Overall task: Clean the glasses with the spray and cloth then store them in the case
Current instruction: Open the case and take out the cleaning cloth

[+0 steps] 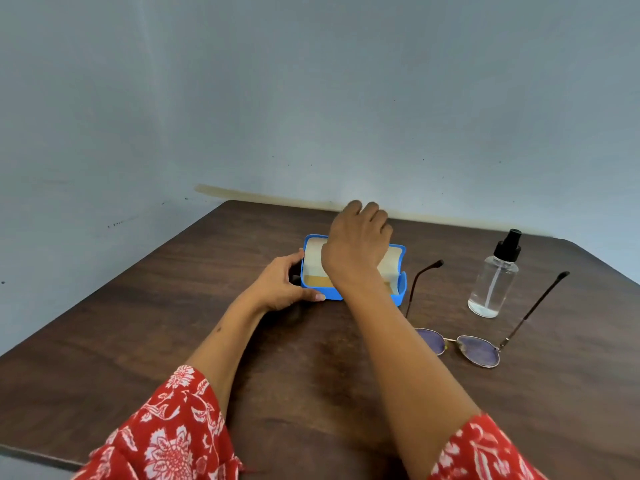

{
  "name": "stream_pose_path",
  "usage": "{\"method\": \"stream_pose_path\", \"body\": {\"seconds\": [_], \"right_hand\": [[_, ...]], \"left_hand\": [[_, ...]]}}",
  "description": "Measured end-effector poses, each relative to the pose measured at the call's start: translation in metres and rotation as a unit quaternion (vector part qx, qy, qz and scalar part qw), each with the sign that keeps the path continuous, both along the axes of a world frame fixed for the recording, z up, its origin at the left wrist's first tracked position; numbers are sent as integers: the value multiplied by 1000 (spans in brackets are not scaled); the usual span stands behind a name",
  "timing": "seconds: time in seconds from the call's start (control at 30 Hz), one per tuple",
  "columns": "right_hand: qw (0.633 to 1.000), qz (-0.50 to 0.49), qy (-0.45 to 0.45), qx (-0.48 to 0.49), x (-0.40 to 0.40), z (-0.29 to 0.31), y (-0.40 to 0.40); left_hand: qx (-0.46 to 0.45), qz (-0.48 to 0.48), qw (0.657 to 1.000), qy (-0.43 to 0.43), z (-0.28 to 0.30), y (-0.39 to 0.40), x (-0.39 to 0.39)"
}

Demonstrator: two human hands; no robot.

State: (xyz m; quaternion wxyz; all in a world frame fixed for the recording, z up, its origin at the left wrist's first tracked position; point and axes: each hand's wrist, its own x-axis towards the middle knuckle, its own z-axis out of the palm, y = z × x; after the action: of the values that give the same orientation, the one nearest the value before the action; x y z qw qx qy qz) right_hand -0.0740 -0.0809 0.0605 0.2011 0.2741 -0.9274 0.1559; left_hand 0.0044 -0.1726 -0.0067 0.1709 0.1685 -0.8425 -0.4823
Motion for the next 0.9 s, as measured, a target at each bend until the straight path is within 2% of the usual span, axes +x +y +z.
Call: {"method": "stream_pose_path", "body": {"seconds": [0.1, 0.2, 0.67, 0.9], "right_hand": [[994, 7, -93, 53, -1, 12, 25], [986, -1, -137, 92, -4, 8, 43], [971, -15, -213, 111, -16, -8, 40], [970, -29, -228, 78, -18, -2, 46]], "left_hand": [[-6, 13, 1000, -6, -2, -2, -1], [-16, 21, 1000, -6, -2, -1, -3], [-42, 46, 997, -41, -11, -12, -6], [-48, 47, 997, -32, -15, -16, -8]]}}
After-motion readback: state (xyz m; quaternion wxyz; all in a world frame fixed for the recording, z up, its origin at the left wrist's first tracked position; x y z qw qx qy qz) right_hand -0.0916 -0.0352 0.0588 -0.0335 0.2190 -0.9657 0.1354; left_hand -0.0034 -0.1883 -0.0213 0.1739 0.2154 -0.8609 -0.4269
